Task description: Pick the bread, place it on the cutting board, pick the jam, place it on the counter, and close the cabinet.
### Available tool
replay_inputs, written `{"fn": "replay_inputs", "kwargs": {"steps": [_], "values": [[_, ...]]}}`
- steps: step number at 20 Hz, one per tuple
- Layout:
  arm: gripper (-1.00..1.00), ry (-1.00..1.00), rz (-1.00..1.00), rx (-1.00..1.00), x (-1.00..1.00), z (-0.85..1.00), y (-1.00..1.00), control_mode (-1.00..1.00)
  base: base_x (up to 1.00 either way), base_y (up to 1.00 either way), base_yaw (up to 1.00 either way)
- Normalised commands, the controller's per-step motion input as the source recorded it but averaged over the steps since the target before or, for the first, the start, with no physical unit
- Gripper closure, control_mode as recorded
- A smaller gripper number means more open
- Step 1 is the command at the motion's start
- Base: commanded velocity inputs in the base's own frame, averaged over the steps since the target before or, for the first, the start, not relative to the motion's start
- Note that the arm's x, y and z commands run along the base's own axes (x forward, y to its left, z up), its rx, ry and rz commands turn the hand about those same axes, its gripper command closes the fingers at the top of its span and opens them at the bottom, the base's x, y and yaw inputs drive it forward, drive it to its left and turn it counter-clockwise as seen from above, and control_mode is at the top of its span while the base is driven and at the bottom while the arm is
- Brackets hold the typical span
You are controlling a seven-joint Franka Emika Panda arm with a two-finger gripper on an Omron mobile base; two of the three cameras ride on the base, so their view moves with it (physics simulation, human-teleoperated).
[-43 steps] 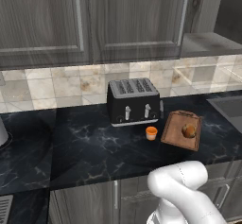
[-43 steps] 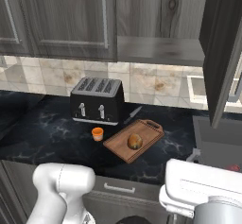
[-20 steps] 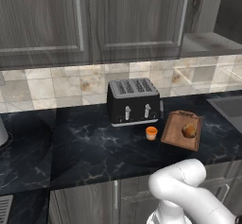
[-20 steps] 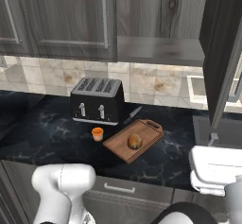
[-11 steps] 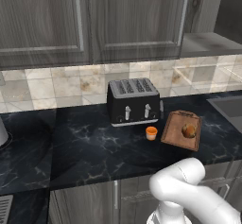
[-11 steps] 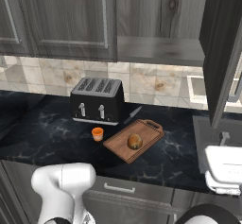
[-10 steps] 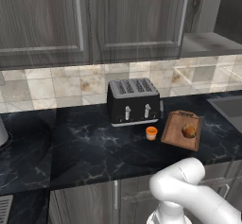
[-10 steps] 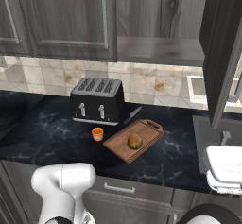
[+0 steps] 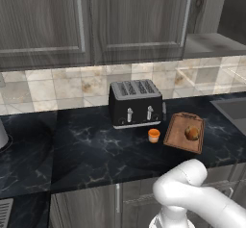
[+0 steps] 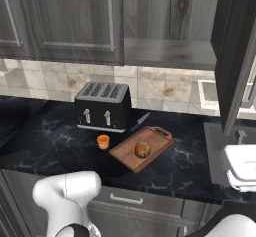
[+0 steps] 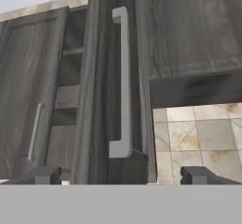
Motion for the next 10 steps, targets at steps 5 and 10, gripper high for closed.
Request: {"fn": "replay_inputs", "kwargs": {"steps": [5, 10], "values": [[-1.0, -0.01, 0.07, 0.0, 0.3, 0.0, -0.08, -1.0, 0.0, 0.0, 0.0], [-1.0, -0.01, 0.06, 0.0, 0.36, 0.0, -0.13, -1.0, 0.0, 0.0, 0.0]]}}
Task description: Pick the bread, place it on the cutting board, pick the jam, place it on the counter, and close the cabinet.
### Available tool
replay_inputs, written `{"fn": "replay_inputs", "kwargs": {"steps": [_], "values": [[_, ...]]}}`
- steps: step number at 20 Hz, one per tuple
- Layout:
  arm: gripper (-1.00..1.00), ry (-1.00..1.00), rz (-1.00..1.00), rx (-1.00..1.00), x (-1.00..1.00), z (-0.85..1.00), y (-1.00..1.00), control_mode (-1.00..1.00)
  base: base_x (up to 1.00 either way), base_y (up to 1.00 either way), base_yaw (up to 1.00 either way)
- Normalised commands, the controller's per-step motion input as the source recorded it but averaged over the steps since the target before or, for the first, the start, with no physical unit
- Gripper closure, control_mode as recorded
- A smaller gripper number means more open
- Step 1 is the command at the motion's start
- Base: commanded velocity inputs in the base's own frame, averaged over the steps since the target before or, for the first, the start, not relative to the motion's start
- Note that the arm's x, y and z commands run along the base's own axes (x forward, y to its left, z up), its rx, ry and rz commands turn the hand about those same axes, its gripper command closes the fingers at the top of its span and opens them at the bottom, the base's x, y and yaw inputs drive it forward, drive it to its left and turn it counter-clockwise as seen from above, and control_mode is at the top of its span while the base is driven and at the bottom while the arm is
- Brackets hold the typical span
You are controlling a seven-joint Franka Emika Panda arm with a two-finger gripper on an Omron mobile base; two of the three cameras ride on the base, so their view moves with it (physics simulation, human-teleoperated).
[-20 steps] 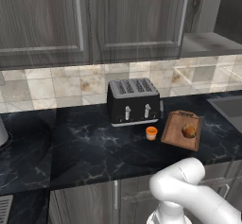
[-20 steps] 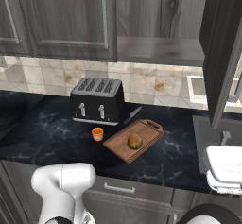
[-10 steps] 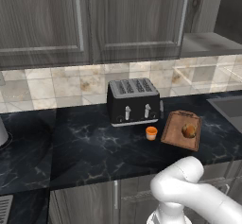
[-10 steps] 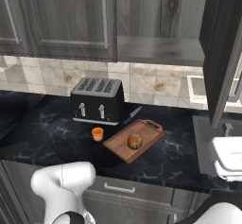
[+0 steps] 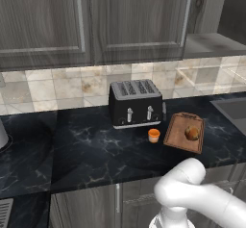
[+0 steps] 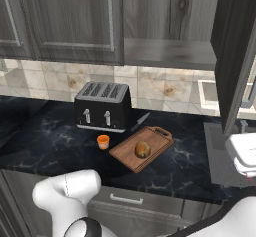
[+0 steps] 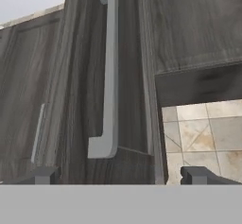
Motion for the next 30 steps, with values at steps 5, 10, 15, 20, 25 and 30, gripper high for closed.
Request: {"fn": "replay_inputs", "kwargs": {"steps": [5, 10, 15, 20, 25, 30], "values": [[-1.0, -0.02, 0.06, 0.0, 0.34, 0.0, -0.13, -1.0, 0.0, 0.0, 0.0], [-1.0, -0.01, 0.06, 0.0, 0.32, 0.0, -0.11, -1.0, 0.0, 0.0, 0.0], [-1.0, 0.0, 0.07, 0.0, 0.23, 0.0, -0.03, -1.0, 0.0, 0.0, 0.0], [-1.0, 0.0, 0.12, 0.0, 0.1, 0.0, 0.0, -1.0, 0.0, 0.0, 0.0], [-1.0, 0.0, 0.13, 0.0, 0.13, 0.0, 0.0, -1.0, 0.0, 0.0, 0.0], [-1.0, 0.0, 0.13, 0.0, 0.16, 0.0, 0.04, -1.0, 0.0, 0.0, 0.0]]}}
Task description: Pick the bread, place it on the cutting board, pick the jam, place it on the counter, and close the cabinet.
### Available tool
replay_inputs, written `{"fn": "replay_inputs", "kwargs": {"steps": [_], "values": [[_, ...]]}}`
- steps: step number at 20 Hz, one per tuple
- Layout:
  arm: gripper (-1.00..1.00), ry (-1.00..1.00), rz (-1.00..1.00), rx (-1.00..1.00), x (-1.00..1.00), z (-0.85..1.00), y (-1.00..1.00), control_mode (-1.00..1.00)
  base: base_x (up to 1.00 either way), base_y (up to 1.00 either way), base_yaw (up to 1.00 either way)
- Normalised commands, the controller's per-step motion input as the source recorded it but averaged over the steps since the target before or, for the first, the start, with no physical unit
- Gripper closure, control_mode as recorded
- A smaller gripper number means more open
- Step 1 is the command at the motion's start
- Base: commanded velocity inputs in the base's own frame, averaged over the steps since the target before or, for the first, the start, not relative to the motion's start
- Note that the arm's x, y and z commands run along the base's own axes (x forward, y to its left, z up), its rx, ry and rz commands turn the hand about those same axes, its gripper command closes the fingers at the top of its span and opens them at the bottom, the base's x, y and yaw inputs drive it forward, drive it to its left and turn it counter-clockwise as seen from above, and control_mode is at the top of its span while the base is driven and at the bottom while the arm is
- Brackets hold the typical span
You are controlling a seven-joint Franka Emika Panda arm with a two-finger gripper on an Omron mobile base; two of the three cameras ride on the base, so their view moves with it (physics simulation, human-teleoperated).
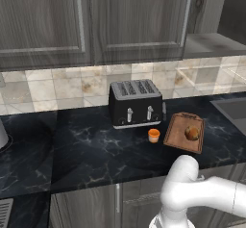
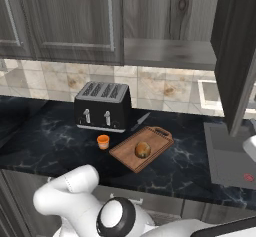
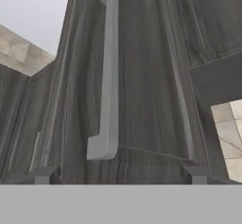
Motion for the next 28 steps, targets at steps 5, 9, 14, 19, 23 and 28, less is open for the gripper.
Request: {"fn": "replay_inputs", "kwargs": {"steps": [5, 9, 14, 19, 23, 28], "values": [[-1.0, 0.0, 0.12, 0.0, 0.07, 0.0, 0.18, -1.0, 0.0, 0.0, 0.0], [-1.0, 0.0, 0.12, 0.0, 0.04, 0.0, 0.24, -1.0, 0.0, 0.0, 0.0], [-1.0, 0.0, 0.12, 0.0, 0.08, 0.0, 0.28, -1.0, 0.0, 0.0, 0.0], [-1.0, 0.0, 0.11, 0.0, 0.18, 0.0, 0.31, -1.0, 0.0, 0.0, 0.0], [-1.0, 0.0, 0.1, 0.0, 0.21, 0.0, 0.31, -1.0, 0.0, 0.0, 0.0], [-1.0, 0.0, 0.08, 0.0, 0.15, 0.0, 0.27, -1.0, 0.0, 0.0, 0.0]]}}
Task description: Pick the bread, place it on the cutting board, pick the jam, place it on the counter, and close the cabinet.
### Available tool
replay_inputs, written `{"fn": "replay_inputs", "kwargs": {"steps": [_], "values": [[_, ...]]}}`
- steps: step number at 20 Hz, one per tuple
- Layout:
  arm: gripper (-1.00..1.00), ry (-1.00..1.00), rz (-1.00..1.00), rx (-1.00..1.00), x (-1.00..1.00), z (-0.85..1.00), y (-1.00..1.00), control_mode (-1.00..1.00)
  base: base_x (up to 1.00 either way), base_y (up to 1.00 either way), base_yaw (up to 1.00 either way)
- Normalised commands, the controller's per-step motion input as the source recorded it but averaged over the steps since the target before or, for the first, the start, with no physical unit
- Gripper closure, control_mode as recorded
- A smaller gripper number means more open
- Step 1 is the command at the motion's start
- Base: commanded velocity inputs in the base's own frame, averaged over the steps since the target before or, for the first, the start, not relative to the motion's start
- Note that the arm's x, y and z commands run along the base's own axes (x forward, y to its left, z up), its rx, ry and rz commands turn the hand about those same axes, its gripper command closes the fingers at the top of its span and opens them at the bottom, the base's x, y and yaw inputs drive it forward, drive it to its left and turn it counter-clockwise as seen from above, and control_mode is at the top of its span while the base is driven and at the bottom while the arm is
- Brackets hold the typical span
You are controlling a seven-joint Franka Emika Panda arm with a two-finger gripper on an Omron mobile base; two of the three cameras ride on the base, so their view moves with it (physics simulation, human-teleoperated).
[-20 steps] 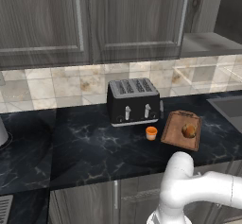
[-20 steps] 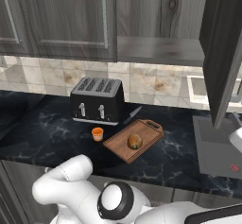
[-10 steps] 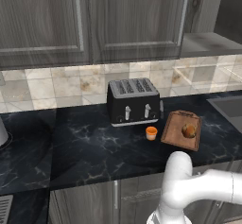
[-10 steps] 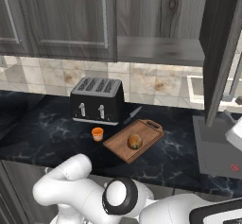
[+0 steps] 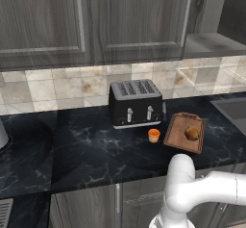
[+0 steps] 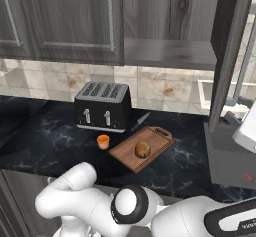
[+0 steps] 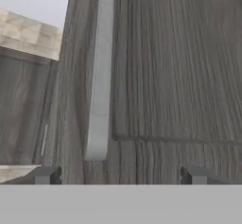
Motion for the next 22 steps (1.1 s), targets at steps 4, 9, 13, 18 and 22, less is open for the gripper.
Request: {"fn": "replay_inputs", "kwargs": {"steps": [4, 9, 13, 18, 22], "values": [[-1.0, 0.0, 0.03, 0.0, 0.11, 0.0, 0.31, -1.0, 0.0, 0.0, 0.0], [-1.0, 0.0, 0.0, 0.0, 0.05, 0.0, 0.34, -1.0, 0.0, 0.0, 0.0], [-1.0, 0.0, 0.0, 0.0, 0.07, 0.0, 0.34, -1.0, 0.0, 0.0, 0.0], [-1.0, 0.0, 0.0, 0.0, 0.06, 0.0, 0.35, -1.0, 0.0, 0.0, 0.0], [-1.0, 0.0, 0.0, 0.0, 0.03, 0.0, 0.4, -1.0, 0.0, 0.0, 0.0]]}}
